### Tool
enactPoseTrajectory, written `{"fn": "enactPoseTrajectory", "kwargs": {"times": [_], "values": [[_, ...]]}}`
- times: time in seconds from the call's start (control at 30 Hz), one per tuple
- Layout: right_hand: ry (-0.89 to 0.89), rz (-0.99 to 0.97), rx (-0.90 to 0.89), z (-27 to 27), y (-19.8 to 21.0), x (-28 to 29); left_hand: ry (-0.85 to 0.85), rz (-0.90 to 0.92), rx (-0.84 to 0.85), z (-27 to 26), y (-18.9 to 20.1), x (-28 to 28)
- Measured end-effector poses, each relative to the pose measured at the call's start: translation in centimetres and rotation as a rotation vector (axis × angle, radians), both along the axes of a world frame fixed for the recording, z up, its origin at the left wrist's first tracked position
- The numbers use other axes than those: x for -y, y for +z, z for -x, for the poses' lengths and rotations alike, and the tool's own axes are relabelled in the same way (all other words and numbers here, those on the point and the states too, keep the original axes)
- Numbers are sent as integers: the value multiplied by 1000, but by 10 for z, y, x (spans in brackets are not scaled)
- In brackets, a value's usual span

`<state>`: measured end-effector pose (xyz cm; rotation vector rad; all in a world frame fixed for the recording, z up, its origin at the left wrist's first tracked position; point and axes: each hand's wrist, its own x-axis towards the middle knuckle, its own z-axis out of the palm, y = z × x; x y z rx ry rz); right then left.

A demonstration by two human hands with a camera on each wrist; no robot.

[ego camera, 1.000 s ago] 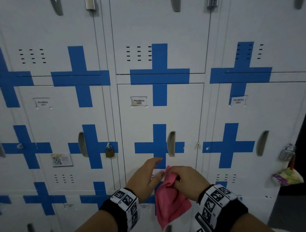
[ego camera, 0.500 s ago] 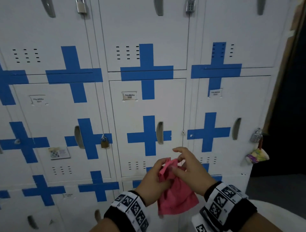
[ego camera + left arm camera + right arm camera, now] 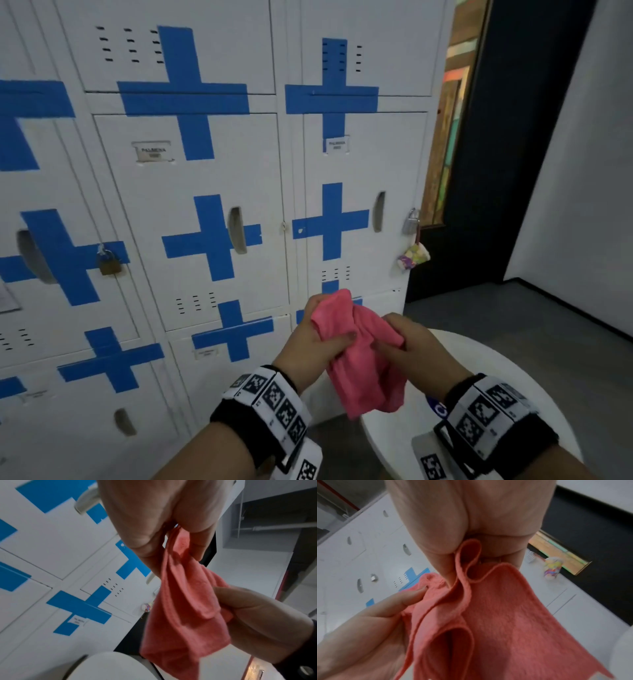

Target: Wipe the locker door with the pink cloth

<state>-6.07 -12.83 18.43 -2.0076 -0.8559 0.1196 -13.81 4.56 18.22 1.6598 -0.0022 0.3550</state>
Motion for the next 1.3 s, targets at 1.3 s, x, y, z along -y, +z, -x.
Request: {"fn": "enactPoseTrajectory", "kwargs": {"times": [1.3], "values": [[-517, 354, -291, -36, -132, 117, -126, -157, -559, -84, -135, 110]]}}
